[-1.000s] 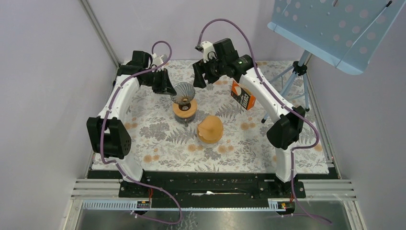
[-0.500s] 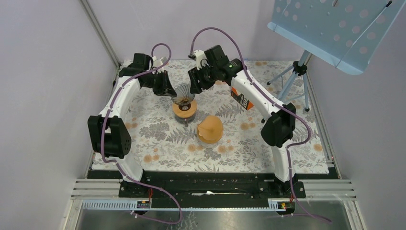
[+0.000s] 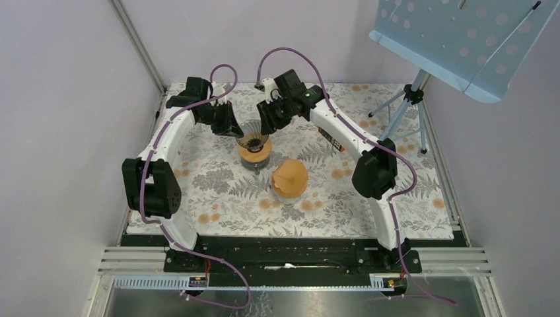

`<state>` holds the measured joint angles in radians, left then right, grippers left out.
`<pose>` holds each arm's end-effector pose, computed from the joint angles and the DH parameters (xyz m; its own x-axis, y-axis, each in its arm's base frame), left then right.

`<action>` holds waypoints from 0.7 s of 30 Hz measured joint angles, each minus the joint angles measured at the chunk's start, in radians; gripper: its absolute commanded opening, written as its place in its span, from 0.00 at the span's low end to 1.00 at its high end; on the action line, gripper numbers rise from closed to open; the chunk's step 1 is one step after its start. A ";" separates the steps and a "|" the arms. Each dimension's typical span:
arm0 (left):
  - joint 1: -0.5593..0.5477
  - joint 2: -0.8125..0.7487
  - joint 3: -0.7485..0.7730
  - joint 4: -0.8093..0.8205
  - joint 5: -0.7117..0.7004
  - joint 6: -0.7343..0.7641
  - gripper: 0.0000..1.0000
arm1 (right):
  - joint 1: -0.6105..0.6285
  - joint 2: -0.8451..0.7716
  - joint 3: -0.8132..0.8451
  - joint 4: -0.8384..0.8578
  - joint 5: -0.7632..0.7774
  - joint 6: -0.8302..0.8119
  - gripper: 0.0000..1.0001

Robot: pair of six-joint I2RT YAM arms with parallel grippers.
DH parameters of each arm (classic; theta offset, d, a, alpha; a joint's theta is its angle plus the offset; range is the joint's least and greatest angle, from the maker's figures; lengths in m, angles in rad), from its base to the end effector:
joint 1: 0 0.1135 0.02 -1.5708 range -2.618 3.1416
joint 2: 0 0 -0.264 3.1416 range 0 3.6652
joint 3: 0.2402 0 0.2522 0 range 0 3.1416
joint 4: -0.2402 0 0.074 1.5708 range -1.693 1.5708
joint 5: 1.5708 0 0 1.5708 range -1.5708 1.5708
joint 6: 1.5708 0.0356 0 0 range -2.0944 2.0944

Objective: Place the coffee filter in the dripper
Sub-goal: Place the coffee dripper in the dripper holder.

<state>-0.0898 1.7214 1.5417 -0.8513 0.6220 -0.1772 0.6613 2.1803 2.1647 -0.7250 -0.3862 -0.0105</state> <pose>0.3609 -0.0533 0.3015 -0.9064 -0.0622 -0.4178 0.2147 0.7839 -0.5826 0.3832 0.3152 0.3139 -0.5242 -0.4202 -0.7407 -0.7939 0.5560 0.2464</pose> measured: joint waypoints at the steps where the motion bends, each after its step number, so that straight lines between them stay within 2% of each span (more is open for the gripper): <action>1: 0.000 0.000 0.000 0.001 0.000 0.000 0.00 | 0.000 0.002 0.004 0.000 0.000 0.000 0.44; 10: 0.000 0.016 -0.003 0.010 -0.006 0.000 0.00 | 0.004 0.034 0.026 0.000 0.000 0.002 0.34; 21: -0.001 0.027 -0.024 0.017 -0.012 0.006 0.00 | 0.013 0.067 0.026 0.003 -0.019 0.002 0.31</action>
<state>-0.0906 1.7489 1.5173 -0.8341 0.6098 -0.1715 0.6743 2.2475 2.1910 -0.7223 -0.4053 -0.0090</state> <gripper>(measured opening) 0.087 0.322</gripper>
